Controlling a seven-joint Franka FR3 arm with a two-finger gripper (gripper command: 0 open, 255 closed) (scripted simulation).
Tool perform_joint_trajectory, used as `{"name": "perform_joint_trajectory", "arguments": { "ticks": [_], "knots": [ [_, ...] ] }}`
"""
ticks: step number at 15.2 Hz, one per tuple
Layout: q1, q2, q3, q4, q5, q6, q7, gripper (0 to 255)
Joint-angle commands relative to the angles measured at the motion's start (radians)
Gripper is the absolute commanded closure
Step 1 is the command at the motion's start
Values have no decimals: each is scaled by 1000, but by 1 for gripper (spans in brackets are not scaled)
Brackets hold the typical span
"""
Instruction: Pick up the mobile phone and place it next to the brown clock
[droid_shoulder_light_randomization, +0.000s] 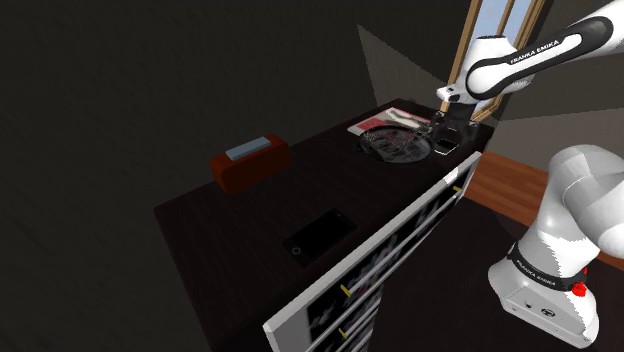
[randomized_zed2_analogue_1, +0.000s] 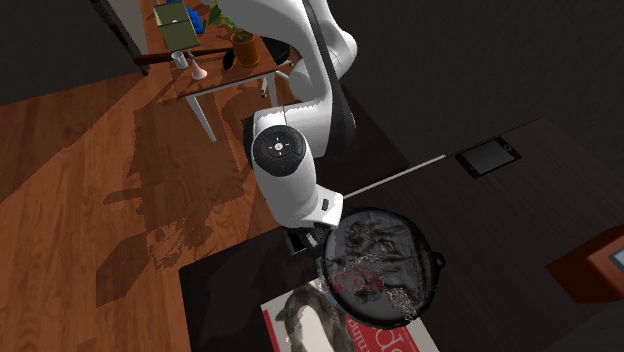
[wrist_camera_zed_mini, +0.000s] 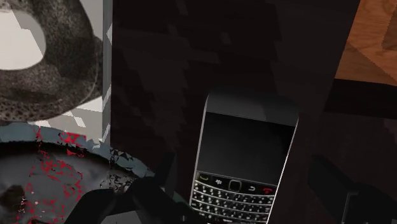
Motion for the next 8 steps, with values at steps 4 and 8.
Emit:
{"name": "perform_joint_trajectory", "arguments": {
  "ticks": [4, 8],
  "knots": [
    [28, 30, -41, -12, 7, 45, -12, 0],
    [28, 30, -41, -12, 7, 45, -12, 0]
  ]
}}
